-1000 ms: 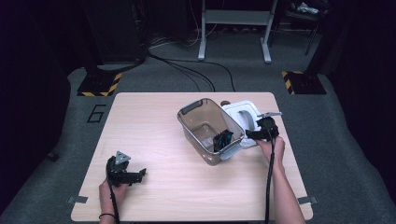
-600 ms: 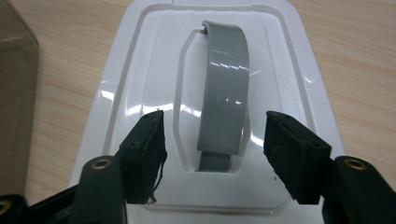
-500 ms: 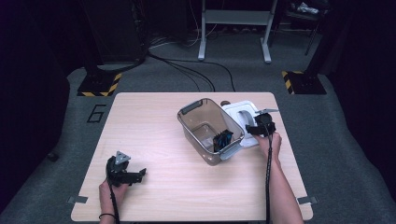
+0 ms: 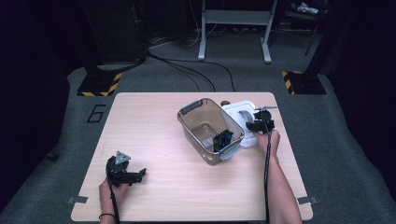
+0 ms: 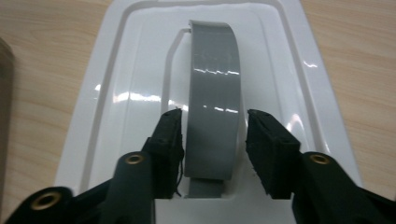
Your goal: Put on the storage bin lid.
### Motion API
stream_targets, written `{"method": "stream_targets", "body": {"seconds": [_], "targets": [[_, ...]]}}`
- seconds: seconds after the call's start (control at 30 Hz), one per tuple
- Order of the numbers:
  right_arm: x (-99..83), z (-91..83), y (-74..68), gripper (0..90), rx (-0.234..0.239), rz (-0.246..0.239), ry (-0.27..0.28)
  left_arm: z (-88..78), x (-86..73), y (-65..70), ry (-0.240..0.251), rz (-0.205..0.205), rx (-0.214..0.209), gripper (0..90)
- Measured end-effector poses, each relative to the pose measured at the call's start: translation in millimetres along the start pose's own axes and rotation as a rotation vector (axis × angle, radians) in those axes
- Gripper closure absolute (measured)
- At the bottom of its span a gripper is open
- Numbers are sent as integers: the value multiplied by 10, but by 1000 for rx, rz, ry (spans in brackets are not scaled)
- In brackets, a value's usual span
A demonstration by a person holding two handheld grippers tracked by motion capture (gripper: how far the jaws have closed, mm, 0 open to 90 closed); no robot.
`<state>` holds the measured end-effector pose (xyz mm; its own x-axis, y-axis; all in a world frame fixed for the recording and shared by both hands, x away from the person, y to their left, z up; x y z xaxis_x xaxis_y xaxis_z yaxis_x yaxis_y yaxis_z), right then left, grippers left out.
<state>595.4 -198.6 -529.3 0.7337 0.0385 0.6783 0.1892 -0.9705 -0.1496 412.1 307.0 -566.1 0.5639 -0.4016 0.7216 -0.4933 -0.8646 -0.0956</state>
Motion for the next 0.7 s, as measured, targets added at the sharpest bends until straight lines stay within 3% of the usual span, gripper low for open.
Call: {"method": "stream_targets", "body": {"seconds": [0.13,0.4,0.47,0.7], "targets": [[14,-14,-1,657,-32,-1,-6,1,1,-2,2,2,1,23],[17,-56,11,669,-16,11,-44,0,0,0,0,0,0,23],[22,-127,38,670,-9,22,-71,1,1,-1,2,2,1,23],[58,-296,86,672,-19,2,-86,-12,-2,0,-15,4,-8,23]]}}
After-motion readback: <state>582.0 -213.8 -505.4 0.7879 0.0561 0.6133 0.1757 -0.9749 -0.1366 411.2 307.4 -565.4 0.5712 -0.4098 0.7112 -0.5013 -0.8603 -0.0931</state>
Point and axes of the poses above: each handheld gripper's, and its own axes: z roughly forward along the jaws, x roughly out of its top, y roughly to its right, the point moved 5 cm from there along z, roughly forward along the jaws, and after that the axes turned 8 degrees about z, right-handed, at the moved point
